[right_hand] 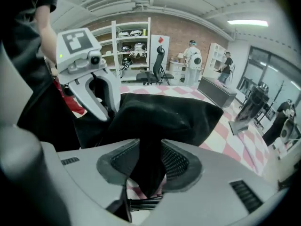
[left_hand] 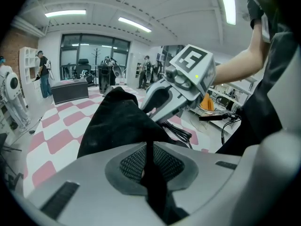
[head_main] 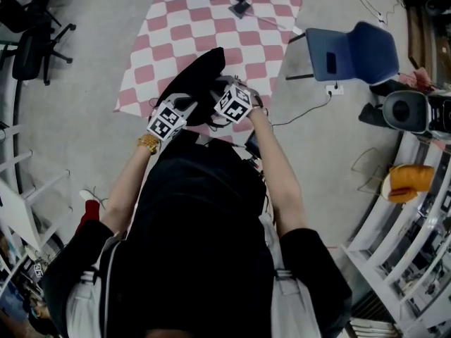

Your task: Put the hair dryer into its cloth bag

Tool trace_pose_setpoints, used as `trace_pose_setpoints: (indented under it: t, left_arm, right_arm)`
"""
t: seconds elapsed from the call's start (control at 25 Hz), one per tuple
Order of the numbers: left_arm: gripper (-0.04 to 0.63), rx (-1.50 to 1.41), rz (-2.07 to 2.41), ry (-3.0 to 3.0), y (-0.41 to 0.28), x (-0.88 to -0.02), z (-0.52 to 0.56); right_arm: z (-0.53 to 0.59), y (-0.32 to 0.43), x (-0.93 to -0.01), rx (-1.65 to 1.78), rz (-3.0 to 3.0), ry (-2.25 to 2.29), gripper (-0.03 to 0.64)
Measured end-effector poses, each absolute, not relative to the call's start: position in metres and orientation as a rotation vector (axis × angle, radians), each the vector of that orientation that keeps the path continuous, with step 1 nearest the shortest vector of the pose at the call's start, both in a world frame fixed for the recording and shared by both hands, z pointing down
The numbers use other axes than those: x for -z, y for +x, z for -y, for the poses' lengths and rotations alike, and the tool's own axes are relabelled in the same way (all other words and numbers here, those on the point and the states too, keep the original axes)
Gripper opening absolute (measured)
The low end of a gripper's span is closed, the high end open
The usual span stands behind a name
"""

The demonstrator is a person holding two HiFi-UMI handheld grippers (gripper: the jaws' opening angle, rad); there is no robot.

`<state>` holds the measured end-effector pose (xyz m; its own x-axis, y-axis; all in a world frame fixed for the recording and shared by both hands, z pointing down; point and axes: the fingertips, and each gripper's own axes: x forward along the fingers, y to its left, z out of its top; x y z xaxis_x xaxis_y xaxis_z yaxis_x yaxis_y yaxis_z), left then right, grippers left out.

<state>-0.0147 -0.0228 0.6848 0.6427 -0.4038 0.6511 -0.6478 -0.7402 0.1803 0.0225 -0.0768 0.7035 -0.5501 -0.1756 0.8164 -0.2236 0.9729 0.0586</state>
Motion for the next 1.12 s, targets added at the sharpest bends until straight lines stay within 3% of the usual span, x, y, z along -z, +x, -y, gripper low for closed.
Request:
trace_pose_setpoints:
  t: [0.08,0.12,0.6,0.72,0.88,1.12]
  left_arm:
    - [0.053,-0.833,0.833,2.460,-0.016,-0.686,0.022]
    - [0.052,-0.829,0.835,2.457,-0.016,-0.687,0.021]
    - [0.054,-0.816,0.856,2.357,-0.012,-0.680,0.036]
    - [0.052,-0.771,0.875,2.290,-0.010,-0.674,0.048]
    - [0.052,-0.753,0.922,2.222,-0.009,-0.668,0.066]
    - [0.052,-0.699,1.002,2.166,-0.008,-0.663,0.086]
  right_arm:
    - [0.094,0.031,-0.696,-0.121,2.180,0.315,0.206]
    - [0.105,0.035,-0.693,-0.137,2.184,0.338,0.219]
    - [0.144,0.040,-0.747,-0.258,1.973,0.573,0.245]
    - [0.148,0.041,-0.747,-0.286,1.969,0.638,0.216]
    - [0.153,0.043,-0.733,-0.216,1.987,0.660,0.104]
    - [0.153,0.046,-0.721,-0.324,2.022,0.716,0.044]
